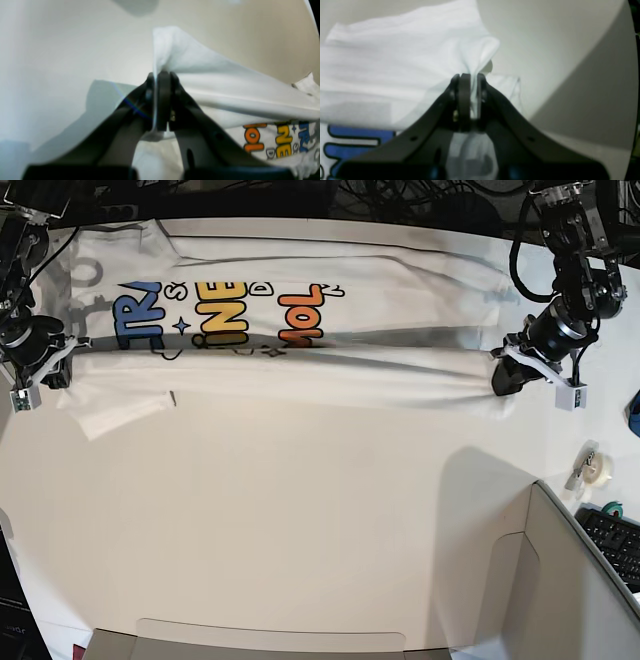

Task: Layout the t-shirt on the table in an organized manner, then fold the t-shirt properly
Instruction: 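Lift the hem with both grippers and fold it toward the collar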

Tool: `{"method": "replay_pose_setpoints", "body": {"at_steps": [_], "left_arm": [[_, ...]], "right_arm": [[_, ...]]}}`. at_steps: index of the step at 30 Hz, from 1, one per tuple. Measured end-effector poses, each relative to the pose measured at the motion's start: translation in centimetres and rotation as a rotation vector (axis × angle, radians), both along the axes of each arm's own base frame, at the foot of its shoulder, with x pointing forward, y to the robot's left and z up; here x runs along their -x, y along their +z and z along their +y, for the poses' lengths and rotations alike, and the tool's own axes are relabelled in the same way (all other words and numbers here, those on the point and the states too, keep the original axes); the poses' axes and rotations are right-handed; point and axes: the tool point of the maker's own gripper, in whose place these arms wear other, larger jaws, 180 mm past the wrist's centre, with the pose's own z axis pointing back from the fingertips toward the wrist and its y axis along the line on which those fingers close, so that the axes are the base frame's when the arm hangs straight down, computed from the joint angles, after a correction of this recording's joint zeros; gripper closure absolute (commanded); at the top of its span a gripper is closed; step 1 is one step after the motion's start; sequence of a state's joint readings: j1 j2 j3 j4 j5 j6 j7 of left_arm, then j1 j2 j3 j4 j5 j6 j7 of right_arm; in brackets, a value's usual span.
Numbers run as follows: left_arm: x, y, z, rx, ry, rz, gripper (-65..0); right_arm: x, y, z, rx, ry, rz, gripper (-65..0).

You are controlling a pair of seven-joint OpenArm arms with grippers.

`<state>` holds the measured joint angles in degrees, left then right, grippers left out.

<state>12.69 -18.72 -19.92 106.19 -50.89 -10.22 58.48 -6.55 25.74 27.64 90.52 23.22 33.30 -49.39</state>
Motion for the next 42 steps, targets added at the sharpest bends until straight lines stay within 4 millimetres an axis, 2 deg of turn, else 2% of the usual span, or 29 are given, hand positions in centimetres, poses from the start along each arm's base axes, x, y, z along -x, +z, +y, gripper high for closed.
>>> {"method": "replay_pose_setpoints", "body": {"at_steps": [4, 8, 15, 21, 31, 42], "left_arm": [[1.4, -0.8, 0.0, -0.017, -0.002, 0.034, 0.0], [2.1, -0.7, -0.3, -0.026, -0.013, 0.038, 0.0], [3.6, -1.8, -0.2, -0.027, -0.012, 0.083, 0.0], [5.3, -3.1, -0.4, -0.022, -0.011, 0.135, 0.0], [6.6, -4.0, -0.6, -0.008, -0.001, 0.169, -0.4], [6.6, -4.1, -0.4, -0.014, 0.006, 0.172, -14.0]], "right_arm": [[1.7, -0.1, 0.3, 0.015, 0.012, 0.016, 0.0], [3.2, -0.4, 0.1, 0.033, 0.013, 0.041, 0.0], [4.4, -1.9, 0.4, -0.002, -0.032, 0.06, 0.0], [5.0, -3.3, 0.4, -0.034, -0.054, 0.091, 0.0], [5.0, -3.4, 0.3, -0.035, -0.056, 0.093, 0.0], [5.1, -3.5, 0.1, -0.03, -0.068, 0.139, 0.0]]}}
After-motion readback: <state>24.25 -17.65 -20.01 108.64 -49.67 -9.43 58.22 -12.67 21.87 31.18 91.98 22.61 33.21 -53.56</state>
